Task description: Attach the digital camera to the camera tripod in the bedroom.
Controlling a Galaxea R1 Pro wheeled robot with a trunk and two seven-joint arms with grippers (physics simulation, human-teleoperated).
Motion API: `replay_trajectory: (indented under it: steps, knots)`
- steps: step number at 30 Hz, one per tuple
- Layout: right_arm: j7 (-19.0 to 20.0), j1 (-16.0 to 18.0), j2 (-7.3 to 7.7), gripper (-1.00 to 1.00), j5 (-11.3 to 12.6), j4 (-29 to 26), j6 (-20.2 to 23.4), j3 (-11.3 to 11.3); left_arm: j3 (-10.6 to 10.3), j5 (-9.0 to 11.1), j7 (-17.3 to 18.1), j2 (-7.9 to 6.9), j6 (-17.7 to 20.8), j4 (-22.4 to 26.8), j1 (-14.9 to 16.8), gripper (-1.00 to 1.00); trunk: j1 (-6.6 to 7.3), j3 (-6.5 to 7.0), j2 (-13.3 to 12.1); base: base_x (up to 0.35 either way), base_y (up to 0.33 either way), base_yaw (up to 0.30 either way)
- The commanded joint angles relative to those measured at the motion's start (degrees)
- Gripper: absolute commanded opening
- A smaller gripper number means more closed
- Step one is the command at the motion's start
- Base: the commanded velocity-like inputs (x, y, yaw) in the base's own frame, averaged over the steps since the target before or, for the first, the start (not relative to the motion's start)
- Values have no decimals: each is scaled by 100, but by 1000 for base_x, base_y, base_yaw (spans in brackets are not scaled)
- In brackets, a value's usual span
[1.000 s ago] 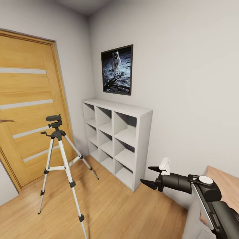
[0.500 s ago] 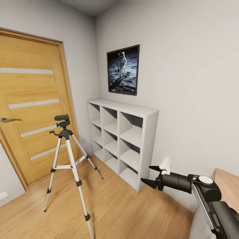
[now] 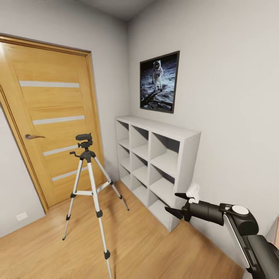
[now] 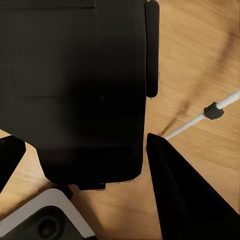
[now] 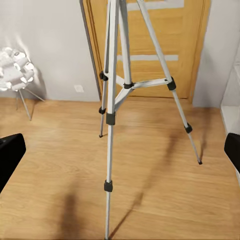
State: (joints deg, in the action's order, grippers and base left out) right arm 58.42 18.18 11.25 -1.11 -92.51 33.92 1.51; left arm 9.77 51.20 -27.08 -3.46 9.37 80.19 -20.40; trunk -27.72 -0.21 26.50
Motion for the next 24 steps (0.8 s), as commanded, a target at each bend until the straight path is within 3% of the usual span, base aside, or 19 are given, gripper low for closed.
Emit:
replay_trajectory:
  steps: [1,16,24]
  knots:
    - [29,1,0,100,-12,-4,36,7,9,12,-26,1,39,14,-3,-100,-4,2,4,177,-268,240]
    - [35,1,0,100,-12,-4,36,-3,53,19,-50,3,39,5,-16,-100,-4,67,4,142,-237,242]
    - [37,-1,2,100,-12,-4,-35,-8,355,35,-12,44,45,-2,-17,-100,-4,101,4,15,-24,239]
